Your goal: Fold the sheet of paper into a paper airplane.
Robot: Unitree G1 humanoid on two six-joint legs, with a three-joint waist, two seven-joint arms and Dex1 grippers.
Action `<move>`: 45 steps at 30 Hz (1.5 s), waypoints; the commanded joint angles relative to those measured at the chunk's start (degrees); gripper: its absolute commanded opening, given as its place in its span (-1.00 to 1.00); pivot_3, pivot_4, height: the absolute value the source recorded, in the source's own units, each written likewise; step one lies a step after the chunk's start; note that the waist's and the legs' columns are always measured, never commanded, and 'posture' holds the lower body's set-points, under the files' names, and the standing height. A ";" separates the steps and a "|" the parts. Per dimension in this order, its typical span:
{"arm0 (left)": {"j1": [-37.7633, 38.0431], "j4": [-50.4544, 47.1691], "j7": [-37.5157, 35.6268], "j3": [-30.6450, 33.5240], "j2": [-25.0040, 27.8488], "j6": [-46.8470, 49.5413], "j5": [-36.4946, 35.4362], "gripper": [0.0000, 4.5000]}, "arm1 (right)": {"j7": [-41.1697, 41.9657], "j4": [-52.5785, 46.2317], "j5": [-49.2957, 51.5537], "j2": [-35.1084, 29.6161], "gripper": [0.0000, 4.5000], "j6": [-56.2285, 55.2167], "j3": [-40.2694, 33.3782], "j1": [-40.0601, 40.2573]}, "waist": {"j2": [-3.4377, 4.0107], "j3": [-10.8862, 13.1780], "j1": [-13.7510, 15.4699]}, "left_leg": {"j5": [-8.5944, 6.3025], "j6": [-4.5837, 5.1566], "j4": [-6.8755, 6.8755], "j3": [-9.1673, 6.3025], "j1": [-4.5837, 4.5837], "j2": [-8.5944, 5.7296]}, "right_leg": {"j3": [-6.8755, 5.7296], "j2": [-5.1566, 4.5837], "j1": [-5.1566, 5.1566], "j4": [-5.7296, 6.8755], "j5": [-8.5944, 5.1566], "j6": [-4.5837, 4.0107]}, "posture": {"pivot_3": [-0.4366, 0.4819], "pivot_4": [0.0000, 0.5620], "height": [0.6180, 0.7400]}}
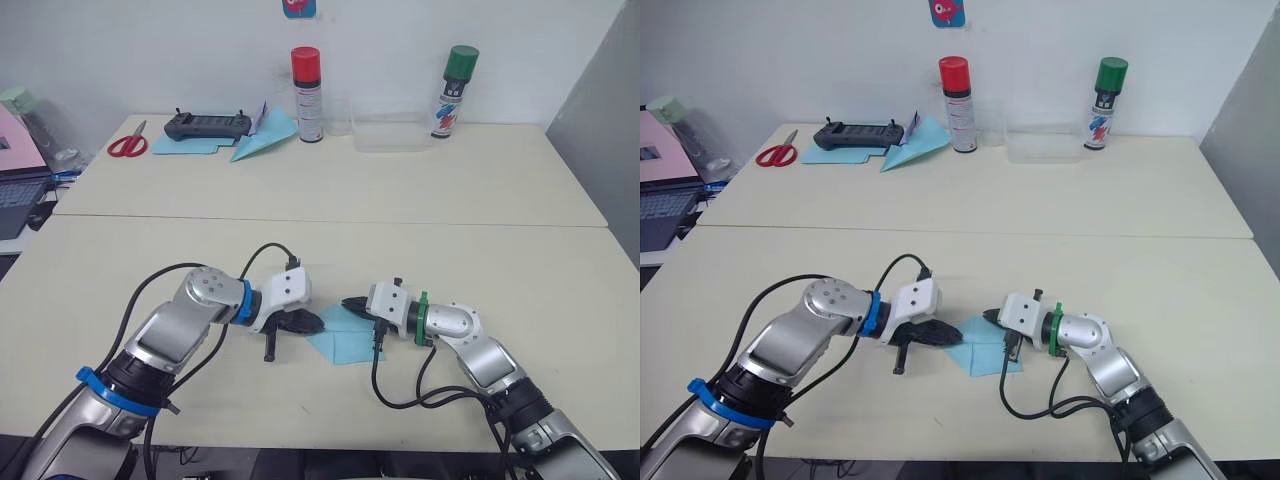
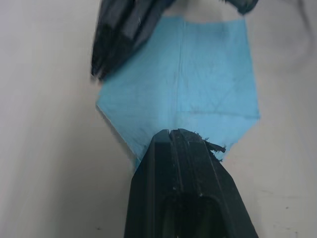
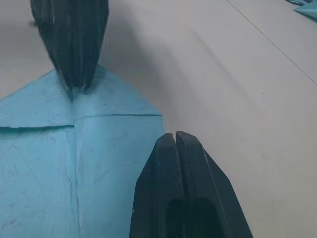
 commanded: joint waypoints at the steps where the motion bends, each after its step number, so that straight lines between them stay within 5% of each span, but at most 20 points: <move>1: 1.11 1.47 0.90 -0.60 -0.81 -2.32 1.51 -1.00 | 0.95 -1.18 -0.72 -0.58 -0.98 1.99 0.70 1.11 | 0.00 0.00 0.05 | 0.00 0.00 0.00 0.01 0.00 0.00 | 0.01 -0.01 0.00 0.00 0.00 0.00 | -0.05 -0.47 1.00; 3: 1.82 2.31 0.90 -0.96 -1.14 -2.68 1.74 -1.00 | 1.92 -2.67 0.70 -0.93 -0.98 3.62 -0.03 1.18 | 0.01 -0.01 0.08 | 0.00 0.00 0.00 0.01 0.00 -0.01 | 0.00 -0.01 0.01 -0.02 0.00 0.00 | -0.05 -0.47 1.00; 6: 2.87 2.76 0.70 -0.60 -1.94 -1.71 0.49 -1.00 | 4.77 -7.17 7.21 -1.15 -0.71 8.69 -3.36 0.87 | 0.02 -0.01 0.13 | 0.00 0.00 0.00 0.01 0.00 -0.02 | 0.01 -0.03 0.02 -0.03 0.00 0.00 | -0.05 -0.47 1.00; 12: 4.51 2.42 0.11 0.38 -2.53 1.39 -1.22 -1.00 | 6.70 -17.39 20.68 -2.44 0.22 24.05 -11.09 0.63 | 0.02 -0.01 0.32 | 0.00 0.00 0.01 -0.02 -0.05 -0.04 | -0.02 -0.06 0.02 -0.05 0.00 0.01 | -0.05 -0.47 1.00; 16: 4.47 2.41 0.18 1.22 -2.94 2.35 -2.36 -1.00 | 7.05 -22.19 26.62 -2.15 0.22 31.76 -11.87 0.01 | 0.02 -0.01 0.33 | 0.00 0.00 -0.02 -0.03 -0.04 -0.03 | -0.03 -0.06 0.01 -0.05 -0.01 0.00 | -0.05 -0.47 1.00; 19: 3.47 3.25 0.34 1.19 -3.37 2.61 -2.19 -1.00 | 8.31 -19.71 23.42 -1.71 -0.07 28.90 -6.94 0.75 | 0.02 -0.01 0.26 | 0.00 0.01 -0.02 -0.02 -0.04 -0.03 | -0.04 -0.05 0.01 -0.06 -0.02 0.00 | -0.05 -0.47 1.00; 25: 2.89 3.52 -0.16 0.89 -3.71 2.30 -2.36 -1.00 | 7.97 -10.71 13.32 -2.44 -0.99 21.40 1.54 0.65 | 0.02 -0.01 0.31 | 0.00 0.00 -0.01 0.01 -0.05 -0.06 | -0.02 -0.07 0.00 -0.08 -0.02 0.01 | -0.05 -0.47 1.00; 40: 3.19 2.84 -0.18 1.13 -2.79 3.54 -2.69 -1.00 | 10.61 -17.20 14.22 -19.97 -0.99 21.95 -8.31 14.11 | -0.09 -0.25 1.28 | 0.00 0.00 0.00 0.02 0.05 -0.10 | -0.01 -0.12 0.14 -0.13 -0.03 0.02 | -0.05 -0.47 1.00; 45: 2.81 3.96 -0.17 1.01 -3.02 2.84 -2.46 -1.00 | 11.63 -22.86 21.31 -19.31 -0.99 25.83 -12.17 12.29 | -0.09 -0.24 1.39 | -0.01 0.00 0.00 0.04 0.03 -0.10 | 0.01 -0.12 0.11 -0.14 -0.03 0.03 | -0.05 -0.47 1.00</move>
